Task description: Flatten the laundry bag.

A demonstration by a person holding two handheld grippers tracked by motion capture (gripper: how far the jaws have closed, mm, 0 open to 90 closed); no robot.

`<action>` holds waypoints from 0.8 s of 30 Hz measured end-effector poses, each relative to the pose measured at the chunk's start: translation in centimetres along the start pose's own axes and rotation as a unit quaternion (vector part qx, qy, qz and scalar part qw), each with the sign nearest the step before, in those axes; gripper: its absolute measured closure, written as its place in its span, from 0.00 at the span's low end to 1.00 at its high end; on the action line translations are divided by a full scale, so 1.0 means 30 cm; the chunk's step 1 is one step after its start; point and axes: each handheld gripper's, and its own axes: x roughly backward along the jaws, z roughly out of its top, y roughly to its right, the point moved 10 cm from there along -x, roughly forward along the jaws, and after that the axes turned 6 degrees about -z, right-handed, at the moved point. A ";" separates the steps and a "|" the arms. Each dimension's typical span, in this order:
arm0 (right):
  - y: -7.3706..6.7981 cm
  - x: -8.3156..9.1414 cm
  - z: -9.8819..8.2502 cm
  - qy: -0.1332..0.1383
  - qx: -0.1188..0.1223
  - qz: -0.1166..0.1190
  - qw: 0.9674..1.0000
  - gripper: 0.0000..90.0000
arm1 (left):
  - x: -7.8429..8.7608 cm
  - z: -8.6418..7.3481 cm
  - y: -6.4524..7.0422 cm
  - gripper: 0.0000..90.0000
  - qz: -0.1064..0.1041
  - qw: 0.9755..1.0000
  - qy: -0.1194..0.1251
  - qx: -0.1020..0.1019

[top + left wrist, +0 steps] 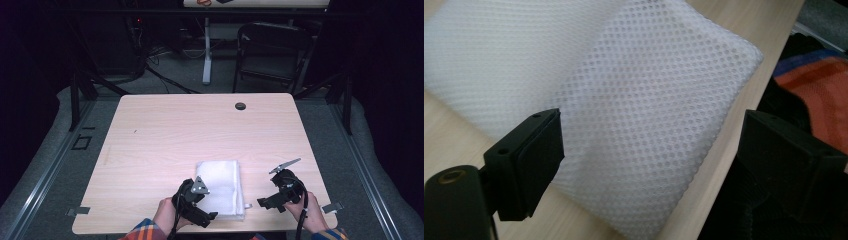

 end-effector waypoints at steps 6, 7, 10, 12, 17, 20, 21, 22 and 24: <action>-0.004 -0.002 -0.001 -0.001 -0.004 0.005 1.000 0.03 | -0.061 -0.006 0.044 0.20 0.000 0.999 -0.034 -0.030; -0.004 -0.003 -0.003 -0.004 -0.002 0.005 1.000 0.03 | -0.072 -0.011 0.045 0.23 0.007 0.998 -0.043 -0.034; -0.017 -0.005 -0.001 -0.003 -0.004 0.012 1.000 0.03 | -0.089 -0.020 0.040 0.26 0.020 0.998 -0.055 -0.037; -0.025 -0.006 0.001 -0.001 -0.002 0.016 1.000 0.04 | -0.096 -0.025 0.035 0.28 0.024 0.997 -0.061 -0.036; -0.032 -0.008 -0.002 -0.007 0.011 0.017 1.000 0.04 | -0.106 -0.033 0.027 0.31 0.031 0.996 -0.069 -0.037; -0.049 -0.010 0.003 -0.005 0.005 0.026 1.000 0.05 | -0.110 -0.037 0.026 0.33 0.032 0.996 -0.071 -0.037; -0.049 -0.010 0.003 -0.005 0.005 0.026 1.000 0.05 | -0.111 -0.038 0.024 0.33 0.033 0.996 -0.072 -0.039; -0.048 -0.010 0.001 -0.007 0.007 0.023 1.000 0.05 | -0.114 -0.040 0.021 0.34 0.036 0.996 -0.072 -0.039; -0.049 -0.014 0.001 -0.006 0.005 0.022 1.000 0.05 | -0.115 -0.042 0.017 0.39 0.038 0.996 -0.070 -0.037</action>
